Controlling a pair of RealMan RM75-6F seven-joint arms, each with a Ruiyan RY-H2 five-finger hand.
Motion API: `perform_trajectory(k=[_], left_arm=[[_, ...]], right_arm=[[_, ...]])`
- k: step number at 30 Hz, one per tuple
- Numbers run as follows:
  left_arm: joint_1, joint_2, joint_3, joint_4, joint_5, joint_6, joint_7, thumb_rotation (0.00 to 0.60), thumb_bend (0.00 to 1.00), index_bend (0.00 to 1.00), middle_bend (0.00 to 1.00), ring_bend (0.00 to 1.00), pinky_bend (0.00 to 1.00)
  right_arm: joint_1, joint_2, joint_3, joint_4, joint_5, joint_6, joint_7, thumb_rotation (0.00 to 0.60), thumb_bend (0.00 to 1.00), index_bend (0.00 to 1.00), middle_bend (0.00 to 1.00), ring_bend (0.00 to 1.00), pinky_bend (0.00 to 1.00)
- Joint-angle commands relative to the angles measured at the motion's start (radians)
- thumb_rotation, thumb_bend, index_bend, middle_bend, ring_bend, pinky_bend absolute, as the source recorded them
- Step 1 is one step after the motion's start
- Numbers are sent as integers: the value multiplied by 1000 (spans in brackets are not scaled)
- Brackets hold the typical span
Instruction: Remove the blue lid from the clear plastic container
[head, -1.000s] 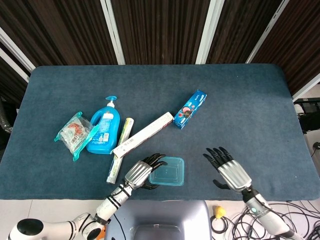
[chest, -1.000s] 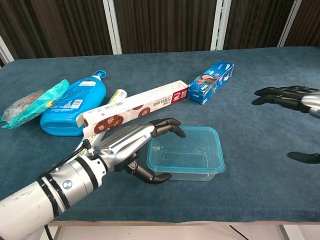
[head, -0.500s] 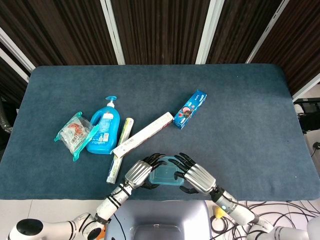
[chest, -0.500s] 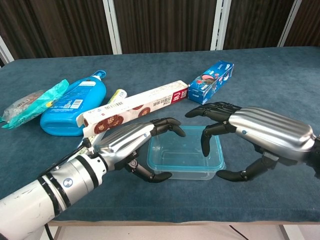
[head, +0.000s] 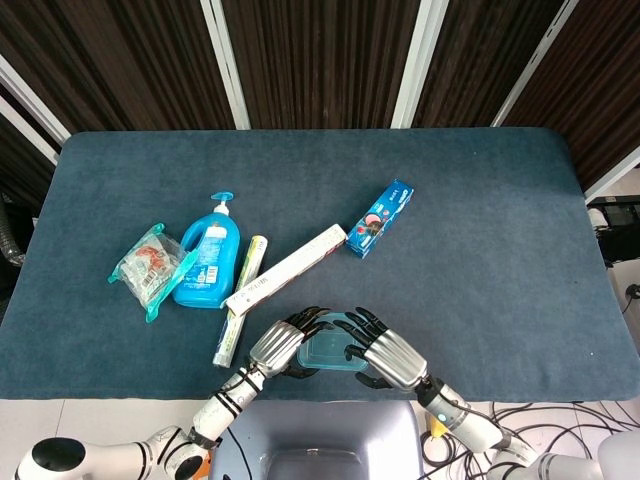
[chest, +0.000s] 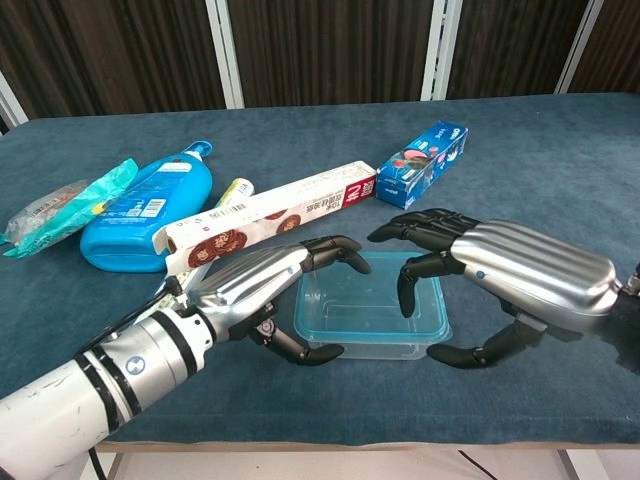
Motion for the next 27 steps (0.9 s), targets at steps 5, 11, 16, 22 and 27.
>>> perform_trajectory(k=[5,11,16,22,27], left_arm=[[0,2,0,-2,0,-2,2,600,261,362,347,269,368],[0,5,0,-1,-1,-5,0,600,261,362,348,270,368],[0,7,-1,-3,-1,-6,-3,600,261,362,350,270,366],[-2,5,2,1,0,-10,0,600,261,363,361,272,367],[-3,5,4,6,2,-14,1,600,262,366,369,278,368]], right_arm=[[5,-14,-2,17,17,1,-8,600,201,500,89,0,0],[9,-12,-1,9,28,7,-16,600,201,507,91,0,0],[10,0,-1,-5,36,12,-22,600,202,506,91,0,0],[14,5,0,-14,45,11,-31,600,201,506,91,0,0],[17,10,-1,-27,46,15,-44,600,201,506,91,0,0]])
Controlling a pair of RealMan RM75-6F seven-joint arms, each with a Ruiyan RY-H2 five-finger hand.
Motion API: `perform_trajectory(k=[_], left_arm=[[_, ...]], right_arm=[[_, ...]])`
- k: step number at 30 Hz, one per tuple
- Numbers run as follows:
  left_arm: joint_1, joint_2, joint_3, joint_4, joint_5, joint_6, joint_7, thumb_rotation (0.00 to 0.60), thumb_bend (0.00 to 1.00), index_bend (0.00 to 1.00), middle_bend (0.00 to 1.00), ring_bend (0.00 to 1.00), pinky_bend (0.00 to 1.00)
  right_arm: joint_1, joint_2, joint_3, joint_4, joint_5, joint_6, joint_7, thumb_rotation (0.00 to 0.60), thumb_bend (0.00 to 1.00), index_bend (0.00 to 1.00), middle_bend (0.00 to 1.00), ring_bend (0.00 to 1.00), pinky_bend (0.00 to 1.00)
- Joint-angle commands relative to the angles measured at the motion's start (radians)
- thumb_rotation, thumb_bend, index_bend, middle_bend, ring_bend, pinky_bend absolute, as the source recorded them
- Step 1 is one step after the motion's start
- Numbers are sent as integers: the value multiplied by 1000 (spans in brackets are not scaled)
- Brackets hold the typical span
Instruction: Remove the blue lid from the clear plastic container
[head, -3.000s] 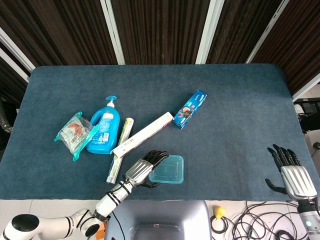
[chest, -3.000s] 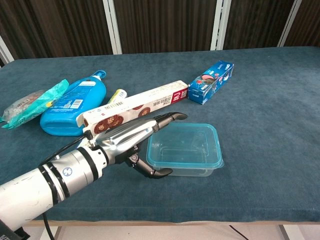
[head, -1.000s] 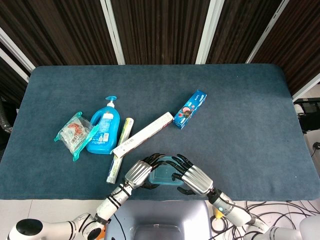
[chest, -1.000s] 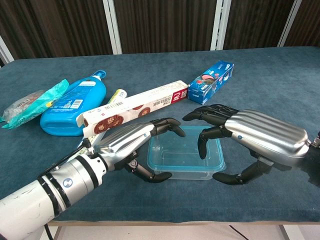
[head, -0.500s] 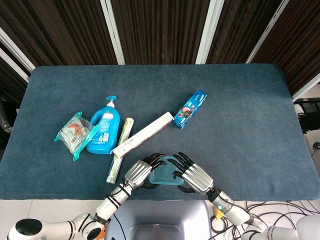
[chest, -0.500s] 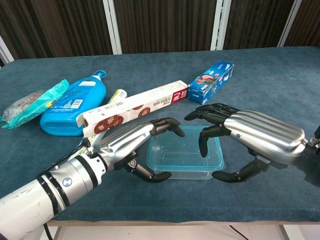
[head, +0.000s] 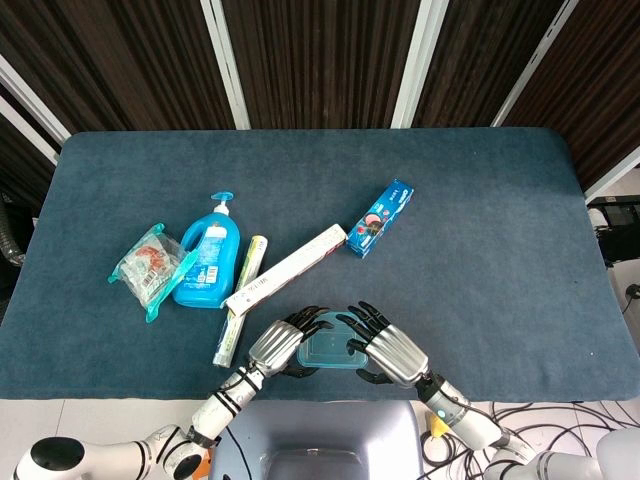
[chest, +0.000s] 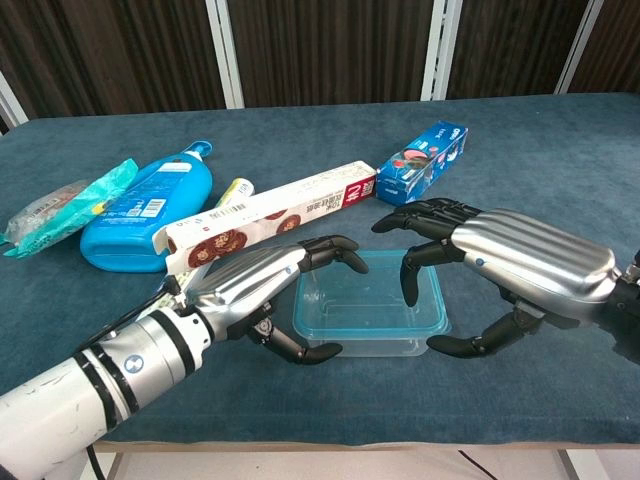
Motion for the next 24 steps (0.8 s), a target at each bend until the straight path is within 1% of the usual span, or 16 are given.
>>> perform_trajectory(k=[1,12,20,24], left_arm=[[-1,0,1,1,1,-1,-1,600,262,368,372,280,368],[-2,5,7,-3,7,-4,-1,600,261,372,381,283,369],[0,15,10,-11,9,-2,-5,600,262,373,381,284,370],[1,19,9,-18,10,0,-14,600,261,373,382,285,372]], right_arm=[[1,5,1,-9,1,3,-9,600,201,506,91,0,0],[5,23,9,-41,16,4,-29,600,202,502,91,0,0],[25,12,35,-38,30,-3,-31,600,201,497,91,0,0],[35,2,36,-30,35,-18,-38,600,204,499,93,0,0]])
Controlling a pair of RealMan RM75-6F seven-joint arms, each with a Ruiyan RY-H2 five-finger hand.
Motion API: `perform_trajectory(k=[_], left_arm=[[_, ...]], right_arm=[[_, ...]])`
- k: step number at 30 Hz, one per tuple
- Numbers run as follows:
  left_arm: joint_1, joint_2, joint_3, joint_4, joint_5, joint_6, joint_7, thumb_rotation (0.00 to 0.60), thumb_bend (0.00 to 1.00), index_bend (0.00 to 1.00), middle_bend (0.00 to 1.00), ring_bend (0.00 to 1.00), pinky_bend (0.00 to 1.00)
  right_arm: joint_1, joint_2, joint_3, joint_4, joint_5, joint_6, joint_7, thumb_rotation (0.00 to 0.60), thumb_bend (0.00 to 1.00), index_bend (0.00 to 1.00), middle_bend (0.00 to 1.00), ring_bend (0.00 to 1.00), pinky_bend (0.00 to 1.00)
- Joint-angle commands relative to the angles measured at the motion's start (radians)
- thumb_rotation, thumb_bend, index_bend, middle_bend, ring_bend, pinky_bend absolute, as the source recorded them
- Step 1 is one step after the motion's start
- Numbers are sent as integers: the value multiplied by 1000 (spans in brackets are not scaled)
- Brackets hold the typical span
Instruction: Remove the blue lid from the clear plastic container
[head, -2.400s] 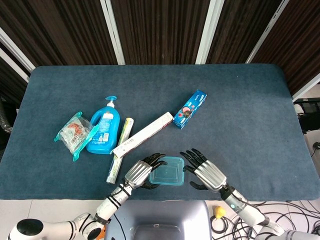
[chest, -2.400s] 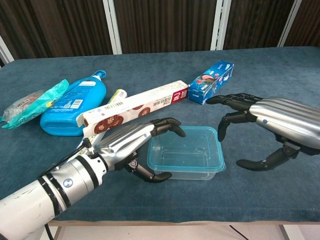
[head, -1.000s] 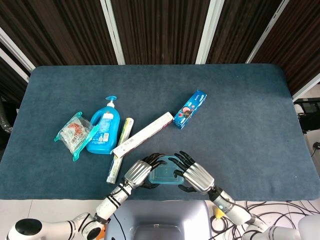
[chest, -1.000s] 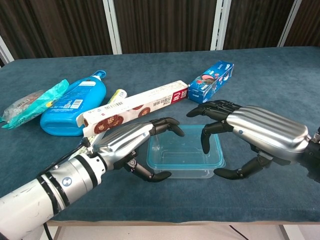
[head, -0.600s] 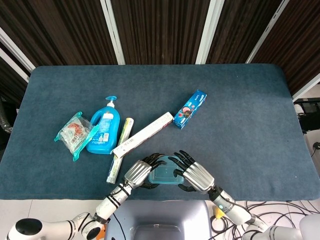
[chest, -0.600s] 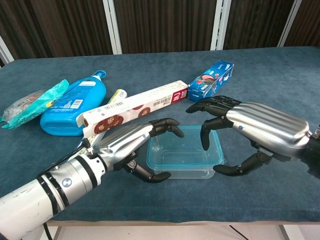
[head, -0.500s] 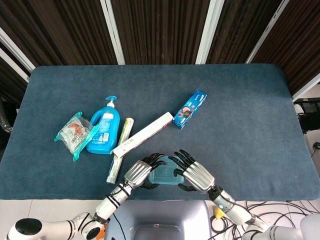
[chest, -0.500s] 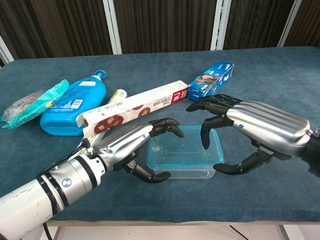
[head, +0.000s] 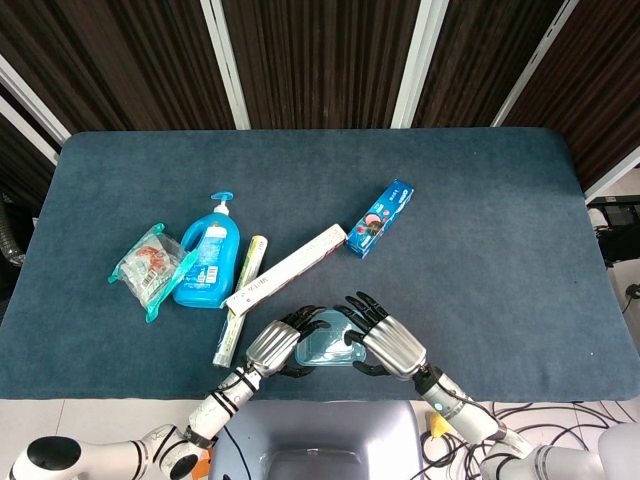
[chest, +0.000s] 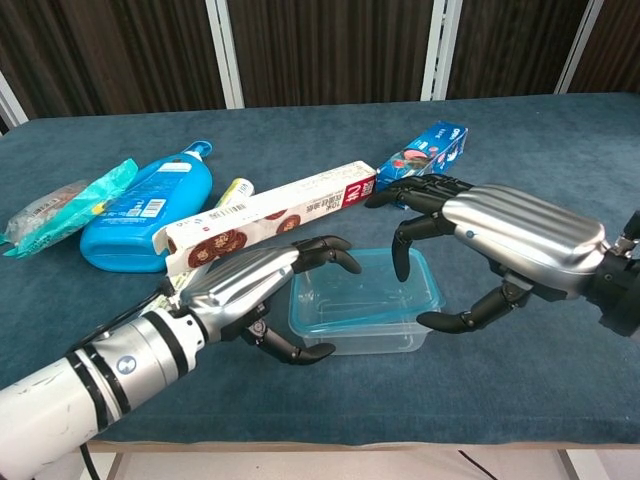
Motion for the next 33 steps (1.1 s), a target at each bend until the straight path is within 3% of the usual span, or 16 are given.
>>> perform_trajectory(k=[1,24,27,30,33], left_arm=[[1,3,-2,-5,1,3,-7,600,262,373,382,285,372],[1,21,1,-31,17,19,-43,600,271,359,369,282,350],[4,18,-2,-26,22,34,-69,600,271,278,285,210,258],[5,10,-10,-13,26,52,-101,600,272,127,135,70,158],[6,1,-13,0,37,74,-133,600,272,21,30,2,94]], right_arm=[[6,-9,-1,9,3,-9,-5,600,207,501,93,0,0],[35,-78,16,97,7,2,7,600,275,575,148,0,7],[34,-85,1,98,2,3,29,600,303,603,159,0,14],[34,-89,-12,105,-12,15,40,600,363,621,170,0,15],[31,-98,-18,118,-26,34,36,600,420,646,183,1,22]])
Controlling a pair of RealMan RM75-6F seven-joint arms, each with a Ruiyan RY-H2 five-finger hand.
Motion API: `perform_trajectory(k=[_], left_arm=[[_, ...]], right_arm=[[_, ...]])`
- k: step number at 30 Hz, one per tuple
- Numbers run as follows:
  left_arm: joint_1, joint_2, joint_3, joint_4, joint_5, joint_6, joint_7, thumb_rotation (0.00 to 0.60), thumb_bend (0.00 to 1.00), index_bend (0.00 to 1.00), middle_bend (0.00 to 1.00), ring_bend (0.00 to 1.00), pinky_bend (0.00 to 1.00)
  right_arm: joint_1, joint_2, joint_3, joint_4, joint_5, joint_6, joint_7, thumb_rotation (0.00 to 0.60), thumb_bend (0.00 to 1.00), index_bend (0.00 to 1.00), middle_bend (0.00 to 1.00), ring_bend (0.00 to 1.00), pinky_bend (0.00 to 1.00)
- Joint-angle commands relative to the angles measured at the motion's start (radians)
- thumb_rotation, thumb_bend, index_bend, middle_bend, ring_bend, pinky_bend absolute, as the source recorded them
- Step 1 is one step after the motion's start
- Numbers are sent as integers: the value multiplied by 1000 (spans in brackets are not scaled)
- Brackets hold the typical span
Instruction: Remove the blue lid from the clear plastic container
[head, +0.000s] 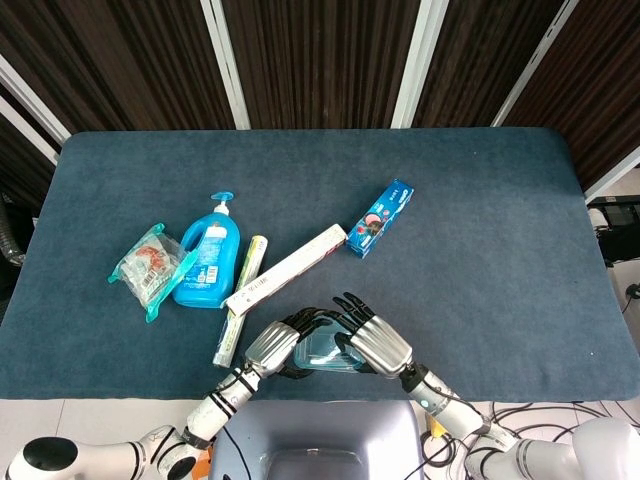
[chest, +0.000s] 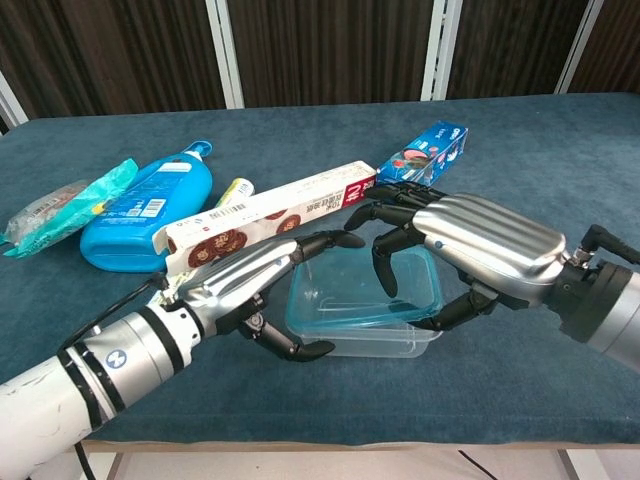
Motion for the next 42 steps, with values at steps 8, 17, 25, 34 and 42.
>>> perform_trajectory(k=[8,17,25,34,42], left_arm=[[3,6,-3,-13,28,48,-65,600,272,0,0,0,60],[9,30,-27,-23,0,52,-51,600,274,0,0,0,35],[17,65,-47,-19,-15,69,-55,600,289,0,0,0,31],[43,135,-56,-11,-19,113,-58,600,289,0,0,0,26],[79,270,-25,-62,-18,122,-13,600,290,0,0,0,18]], right_arm=[[-1,-10,-6,19,-20,38,-3,600,525,687,203,13,28],[-6,-4,-7,45,-70,129,7,600,545,731,231,48,56],[-9,20,-2,25,-61,141,19,600,553,733,231,51,59],[-33,123,13,-39,-105,258,-22,600,553,731,231,51,59],[-90,243,27,3,-65,310,-51,600,553,715,231,51,63]])
